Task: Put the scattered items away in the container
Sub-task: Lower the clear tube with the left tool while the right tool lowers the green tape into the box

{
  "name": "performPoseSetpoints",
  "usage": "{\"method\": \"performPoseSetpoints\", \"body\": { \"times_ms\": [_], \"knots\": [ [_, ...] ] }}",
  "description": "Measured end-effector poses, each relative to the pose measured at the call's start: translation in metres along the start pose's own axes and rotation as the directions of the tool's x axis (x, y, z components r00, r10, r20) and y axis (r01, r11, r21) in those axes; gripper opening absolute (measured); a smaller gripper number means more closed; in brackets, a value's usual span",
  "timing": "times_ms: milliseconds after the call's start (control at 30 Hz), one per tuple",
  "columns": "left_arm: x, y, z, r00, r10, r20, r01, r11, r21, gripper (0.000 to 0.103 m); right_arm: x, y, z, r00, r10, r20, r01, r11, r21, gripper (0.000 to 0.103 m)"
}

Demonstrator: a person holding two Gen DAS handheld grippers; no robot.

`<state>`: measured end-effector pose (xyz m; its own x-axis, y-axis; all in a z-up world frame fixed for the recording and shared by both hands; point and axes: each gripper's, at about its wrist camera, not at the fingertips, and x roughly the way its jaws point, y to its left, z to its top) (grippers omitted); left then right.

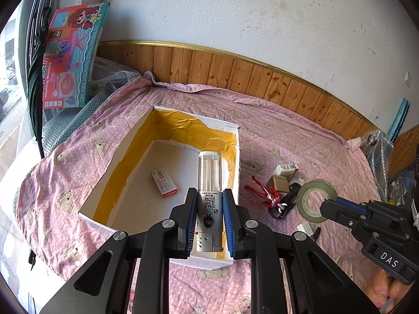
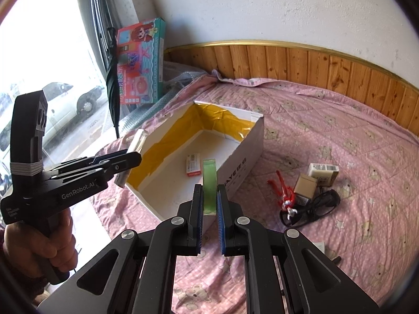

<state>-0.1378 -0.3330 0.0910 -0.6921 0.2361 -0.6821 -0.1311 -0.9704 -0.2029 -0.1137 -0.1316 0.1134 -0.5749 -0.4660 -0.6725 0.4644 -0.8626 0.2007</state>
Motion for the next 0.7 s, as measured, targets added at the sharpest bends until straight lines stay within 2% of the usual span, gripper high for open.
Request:
{"method": "performPoseSetpoints", "body": {
  "times_ms": [700],
  "knots": [
    [0.028,0.043,0.022,0.997,0.031,-0.064,-0.033,0.999,-0.036,0.02,0.056,0.008,0.051,0.995,0.081,-0.058,-0.081,0.997,0.005,0.01]
  ]
}}
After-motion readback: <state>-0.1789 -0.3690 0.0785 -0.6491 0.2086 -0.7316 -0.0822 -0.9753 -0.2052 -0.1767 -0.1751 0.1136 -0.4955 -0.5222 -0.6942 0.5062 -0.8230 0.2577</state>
